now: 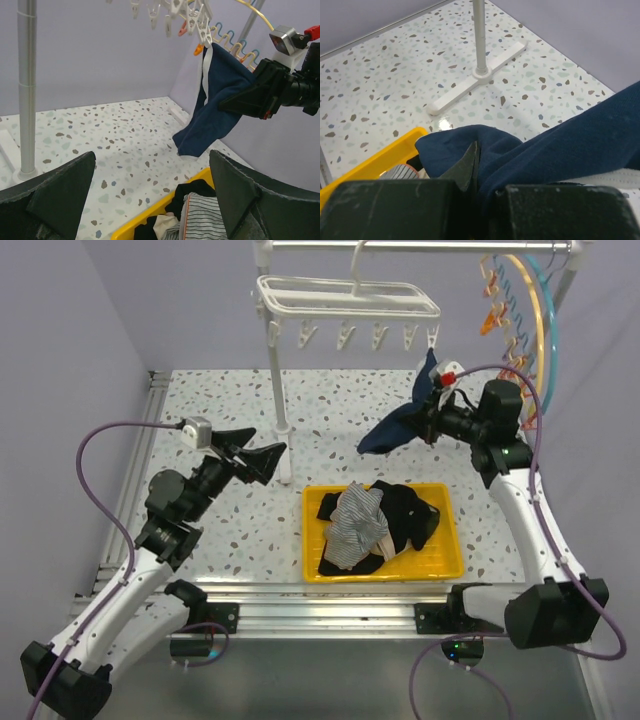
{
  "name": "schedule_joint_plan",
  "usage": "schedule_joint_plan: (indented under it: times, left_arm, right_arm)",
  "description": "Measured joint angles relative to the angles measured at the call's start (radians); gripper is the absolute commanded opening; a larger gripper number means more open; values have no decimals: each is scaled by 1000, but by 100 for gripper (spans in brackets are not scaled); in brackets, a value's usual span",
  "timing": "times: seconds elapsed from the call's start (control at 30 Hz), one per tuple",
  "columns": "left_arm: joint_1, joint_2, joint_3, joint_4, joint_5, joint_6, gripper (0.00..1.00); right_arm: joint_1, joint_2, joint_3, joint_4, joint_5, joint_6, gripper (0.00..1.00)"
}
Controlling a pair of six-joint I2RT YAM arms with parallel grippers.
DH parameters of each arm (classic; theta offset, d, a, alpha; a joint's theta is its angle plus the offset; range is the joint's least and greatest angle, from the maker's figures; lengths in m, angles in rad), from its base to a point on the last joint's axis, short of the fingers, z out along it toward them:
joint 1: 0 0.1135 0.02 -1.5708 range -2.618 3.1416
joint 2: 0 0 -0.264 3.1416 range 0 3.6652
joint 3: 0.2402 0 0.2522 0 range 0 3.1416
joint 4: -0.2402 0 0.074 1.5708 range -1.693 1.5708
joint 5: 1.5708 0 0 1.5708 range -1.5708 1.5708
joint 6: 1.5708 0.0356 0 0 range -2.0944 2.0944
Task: Remove the underwear clipped to the hanger
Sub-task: Remove the underwear from the hanger.
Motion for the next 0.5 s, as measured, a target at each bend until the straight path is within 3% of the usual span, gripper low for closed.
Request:
schedule_joint_plan:
  times: [0.3, 0.5]
  left_arm:
    - [0, 17, 13, 33, 50, 7, 100]
    - [0, 26, 25, 33, 68, 11, 100]
  right_arm:
    - [-26, -205, -53, -101, 55, -16, 0]
    - [-108, -253, -45, -110, 92, 7, 0]
